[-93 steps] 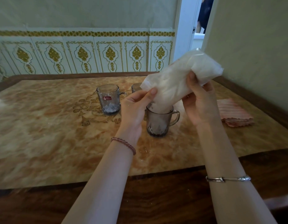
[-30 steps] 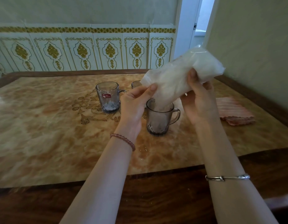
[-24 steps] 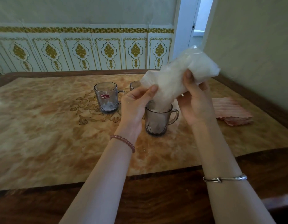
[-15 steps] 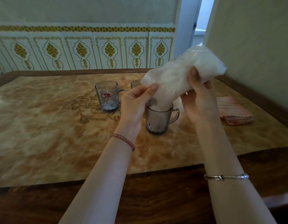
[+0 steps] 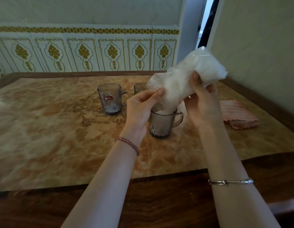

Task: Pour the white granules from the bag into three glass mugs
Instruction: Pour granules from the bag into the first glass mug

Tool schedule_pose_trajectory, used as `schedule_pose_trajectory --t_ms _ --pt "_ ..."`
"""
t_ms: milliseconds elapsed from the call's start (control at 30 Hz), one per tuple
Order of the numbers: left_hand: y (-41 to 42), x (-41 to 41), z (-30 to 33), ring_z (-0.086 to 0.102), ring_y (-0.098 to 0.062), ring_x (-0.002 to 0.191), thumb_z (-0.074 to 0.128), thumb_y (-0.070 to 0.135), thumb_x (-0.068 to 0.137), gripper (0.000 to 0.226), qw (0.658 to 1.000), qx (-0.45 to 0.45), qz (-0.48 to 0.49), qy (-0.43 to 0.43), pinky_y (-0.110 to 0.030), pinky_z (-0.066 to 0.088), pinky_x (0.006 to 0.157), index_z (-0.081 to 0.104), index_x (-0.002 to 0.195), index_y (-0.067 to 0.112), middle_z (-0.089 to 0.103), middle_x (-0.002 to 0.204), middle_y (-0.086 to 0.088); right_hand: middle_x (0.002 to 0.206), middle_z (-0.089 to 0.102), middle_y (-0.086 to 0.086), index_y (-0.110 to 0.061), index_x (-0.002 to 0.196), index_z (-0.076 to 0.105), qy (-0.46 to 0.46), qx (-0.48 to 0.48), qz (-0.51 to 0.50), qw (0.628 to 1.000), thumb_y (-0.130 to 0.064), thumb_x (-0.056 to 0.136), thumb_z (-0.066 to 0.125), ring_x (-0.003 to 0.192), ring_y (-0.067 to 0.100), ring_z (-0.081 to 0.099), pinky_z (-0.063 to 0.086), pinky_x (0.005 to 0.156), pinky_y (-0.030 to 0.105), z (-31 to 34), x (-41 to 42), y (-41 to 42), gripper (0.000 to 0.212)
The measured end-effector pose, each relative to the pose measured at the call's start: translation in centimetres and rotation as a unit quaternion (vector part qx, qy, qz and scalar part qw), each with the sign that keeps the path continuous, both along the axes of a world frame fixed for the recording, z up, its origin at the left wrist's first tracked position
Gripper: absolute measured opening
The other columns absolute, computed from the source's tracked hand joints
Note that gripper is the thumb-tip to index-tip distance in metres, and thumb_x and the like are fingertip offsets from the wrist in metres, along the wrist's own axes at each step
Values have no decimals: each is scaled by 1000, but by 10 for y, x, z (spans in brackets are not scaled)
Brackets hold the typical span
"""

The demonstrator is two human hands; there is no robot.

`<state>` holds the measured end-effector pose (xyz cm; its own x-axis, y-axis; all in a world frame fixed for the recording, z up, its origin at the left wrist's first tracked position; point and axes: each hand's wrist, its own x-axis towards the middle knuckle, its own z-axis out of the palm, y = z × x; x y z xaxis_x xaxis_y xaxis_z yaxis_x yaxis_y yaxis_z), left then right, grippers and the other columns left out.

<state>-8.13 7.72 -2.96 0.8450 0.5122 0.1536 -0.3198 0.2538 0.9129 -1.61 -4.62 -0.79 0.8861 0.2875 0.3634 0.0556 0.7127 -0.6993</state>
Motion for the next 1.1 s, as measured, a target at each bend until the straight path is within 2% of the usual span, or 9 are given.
schedule_pose_trajectory --t_ms 100,233,400,600,800,1000,1100 --pt "1 0 0 66 -5 75 75 14 77 17 1000 -2 8 -3 -16 52 67 73 88 2 72 77 0 135 54 18 2 140 42 -4 -9 -5 1000 -30 53 92 128 33 53 50 99 48 0 1 -1 105" --pt "6 0 1 65 -12 86 76 19 75 15 1000 4 12 0 -24 53 78 74 85 7 71 83 -2 146 44 24 2 144 36 -11 3 -12 1000 -31 56 91 132 37 48 42 105 57 1 4 -5 109" --pt "1 0 -1 66 -3 74 76 16 77 16 1000 6 12 3 -13 51 65 74 87 4 72 79 0 144 46 22 0 143 40 4 8 -6 1000 -29 52 92 130 36 51 43 105 56 -1 2 -3 109" --pt "5 -1 3 66 -5 78 76 17 77 10 1000 4 15 -3 -17 53 69 74 83 9 73 78 2 146 43 24 1 144 37 -8 9 -7 1000 -30 55 91 132 36 48 40 105 61 1 3 -5 108" --pt "-2 -2 1 66 -2 68 74 12 79 11 1000 1 6 -5 -13 50 61 72 84 2 72 71 4 130 57 13 0 140 43 -1 -1 1 1000 -28 52 91 129 34 52 42 104 58 0 -1 1 104" --pt "3 -1 2 67 -6 76 75 15 77 8 1000 -11 7 -8 -17 53 68 74 81 8 73 78 1 133 54 14 -1 141 41 0 15 -6 1000 -28 52 91 131 34 50 41 105 58 1 2 -3 105" --pt "-2 -2 1 65 -3 69 75 14 77 11 1000 4 3 -1 -15 50 65 74 84 5 71 72 1 132 56 14 -2 140 43 3 9 -5 1000 -29 51 92 129 32 53 43 105 56 1 0 0 105"
